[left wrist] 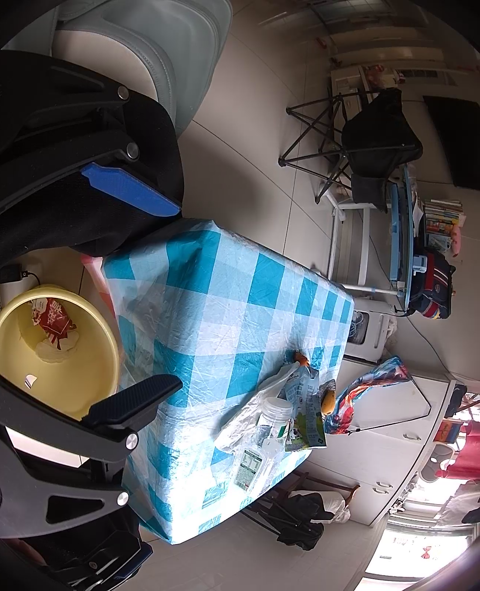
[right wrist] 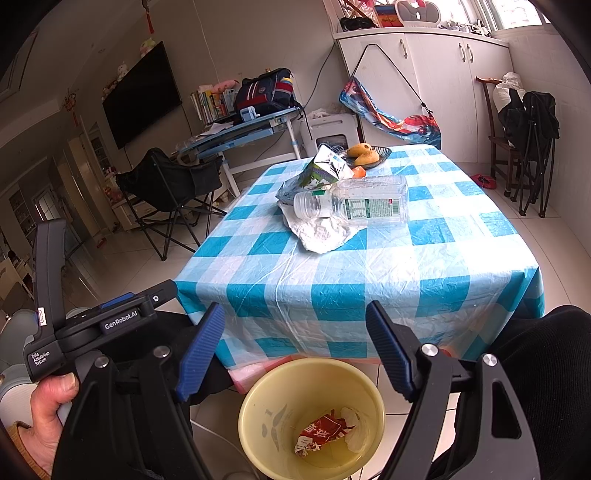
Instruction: Collect trash
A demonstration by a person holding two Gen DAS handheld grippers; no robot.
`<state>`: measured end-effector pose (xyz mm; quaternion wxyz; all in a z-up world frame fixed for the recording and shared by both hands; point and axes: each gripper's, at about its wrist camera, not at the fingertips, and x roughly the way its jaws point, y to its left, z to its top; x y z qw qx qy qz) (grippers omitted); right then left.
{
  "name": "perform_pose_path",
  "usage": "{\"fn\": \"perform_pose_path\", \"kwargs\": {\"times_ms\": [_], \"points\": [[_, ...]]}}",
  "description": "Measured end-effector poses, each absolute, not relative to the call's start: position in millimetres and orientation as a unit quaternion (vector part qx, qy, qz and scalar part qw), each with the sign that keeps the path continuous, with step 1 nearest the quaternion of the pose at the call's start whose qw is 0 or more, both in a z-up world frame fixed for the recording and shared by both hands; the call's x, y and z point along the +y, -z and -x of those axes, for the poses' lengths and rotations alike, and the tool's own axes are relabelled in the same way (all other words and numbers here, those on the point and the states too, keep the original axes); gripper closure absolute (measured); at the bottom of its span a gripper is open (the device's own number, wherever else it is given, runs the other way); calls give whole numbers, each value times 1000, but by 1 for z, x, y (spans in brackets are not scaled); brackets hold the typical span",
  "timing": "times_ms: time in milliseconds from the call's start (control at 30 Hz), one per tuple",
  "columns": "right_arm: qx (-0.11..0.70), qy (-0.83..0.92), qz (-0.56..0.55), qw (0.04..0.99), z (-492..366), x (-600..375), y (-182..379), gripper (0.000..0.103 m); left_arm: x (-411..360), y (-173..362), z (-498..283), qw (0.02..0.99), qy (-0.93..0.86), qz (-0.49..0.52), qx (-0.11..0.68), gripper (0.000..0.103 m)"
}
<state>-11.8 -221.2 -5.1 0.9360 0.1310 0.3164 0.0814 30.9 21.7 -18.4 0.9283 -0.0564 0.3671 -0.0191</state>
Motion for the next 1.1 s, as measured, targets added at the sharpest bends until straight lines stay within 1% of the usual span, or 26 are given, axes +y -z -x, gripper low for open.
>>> {"fn": "perform_pose_path", "kwargs": {"times_ms": [267, 833, 900, 1100], "points": [[317, -82, -130, 936, 12, -221, 5, 27, 21, 18, -31, 928, 19, 56, 367, 17], [318, -82, -129, 936, 12, -220, 5, 27, 23, 19, -31, 928, 19, 58, 368, 16], [318, -81, -129, 936, 12, -220, 5, 25, 23, 19, -31, 928, 19, 58, 368, 16], [319, -82, -129, 935, 12, -221, 5, 25, 23, 19, -31, 928, 19, 59, 367, 16]]}}
